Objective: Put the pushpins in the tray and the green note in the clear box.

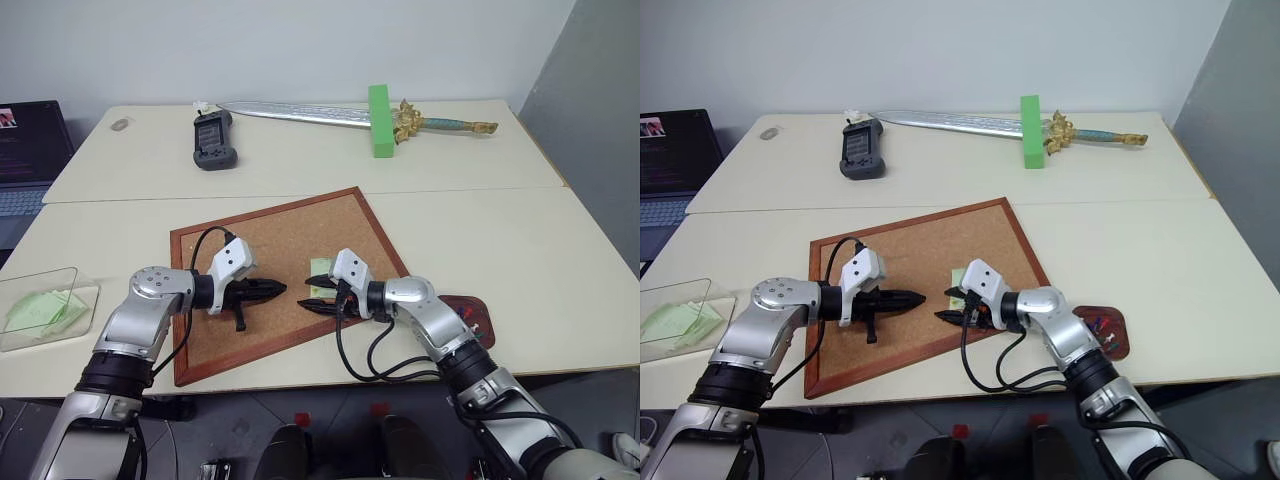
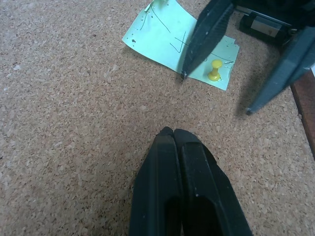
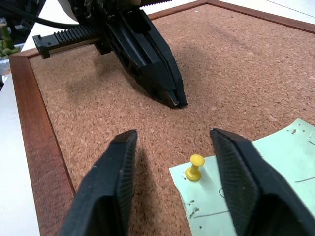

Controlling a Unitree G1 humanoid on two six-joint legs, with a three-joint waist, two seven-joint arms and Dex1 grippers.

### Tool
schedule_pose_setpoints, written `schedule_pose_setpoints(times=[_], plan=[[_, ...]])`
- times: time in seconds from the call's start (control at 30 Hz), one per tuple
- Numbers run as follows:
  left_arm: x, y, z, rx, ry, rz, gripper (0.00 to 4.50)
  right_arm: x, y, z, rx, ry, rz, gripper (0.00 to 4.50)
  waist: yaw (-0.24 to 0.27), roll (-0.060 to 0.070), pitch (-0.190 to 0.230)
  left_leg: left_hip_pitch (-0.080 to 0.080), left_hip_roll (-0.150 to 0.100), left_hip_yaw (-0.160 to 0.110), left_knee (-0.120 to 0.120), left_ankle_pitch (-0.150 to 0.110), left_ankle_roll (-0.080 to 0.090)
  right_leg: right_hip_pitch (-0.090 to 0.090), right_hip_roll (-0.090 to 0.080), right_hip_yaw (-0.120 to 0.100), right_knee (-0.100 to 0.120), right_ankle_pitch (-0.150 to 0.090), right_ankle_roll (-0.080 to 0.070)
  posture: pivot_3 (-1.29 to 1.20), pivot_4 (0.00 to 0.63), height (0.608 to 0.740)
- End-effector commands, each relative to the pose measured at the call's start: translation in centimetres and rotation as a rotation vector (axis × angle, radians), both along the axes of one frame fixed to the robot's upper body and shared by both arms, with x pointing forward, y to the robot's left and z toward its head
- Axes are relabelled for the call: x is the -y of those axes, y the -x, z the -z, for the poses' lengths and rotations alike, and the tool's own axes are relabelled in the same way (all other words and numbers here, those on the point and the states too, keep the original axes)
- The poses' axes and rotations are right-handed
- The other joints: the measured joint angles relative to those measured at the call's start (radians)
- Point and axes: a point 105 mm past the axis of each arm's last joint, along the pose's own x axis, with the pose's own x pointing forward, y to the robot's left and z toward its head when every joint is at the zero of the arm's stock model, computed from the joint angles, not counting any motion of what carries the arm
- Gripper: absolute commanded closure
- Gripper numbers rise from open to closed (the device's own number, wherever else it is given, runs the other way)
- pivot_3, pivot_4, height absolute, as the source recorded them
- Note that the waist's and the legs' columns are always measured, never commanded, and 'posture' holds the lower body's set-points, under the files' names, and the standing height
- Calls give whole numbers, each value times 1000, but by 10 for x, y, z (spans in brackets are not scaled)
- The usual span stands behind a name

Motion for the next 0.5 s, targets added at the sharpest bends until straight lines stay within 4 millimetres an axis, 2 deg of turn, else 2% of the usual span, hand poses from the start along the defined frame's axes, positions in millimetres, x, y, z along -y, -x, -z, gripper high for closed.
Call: schedule_pose_setpoints(times=[0.03, 0.27, 0.5], plan=[[0, 7, 14, -57, -30, 13, 4500, 0, -3, -7, 5, -33, 4, 2992, 0, 0, 0, 0, 0, 0, 0, 0, 0, 0, 0, 0, 0, 0, 0, 0, 150, 740], [0, 8, 14, -56, -34, 17, 4500, 2, -5, -6, 7, -32, 16, 4444, 0, 0, 0, 0, 0, 0, 0, 0, 0, 0, 0, 0, 0, 0, 0, 0, 150, 740], [0, 8, 14, -56, -33, 20, 4500, 4, -7, -6, 25, -28, 28, 4491, -1, 0, 0, 0, 0, 0, 0, 0, 0, 0, 0, 0, 0, 0, 0, 0, 150, 740]])
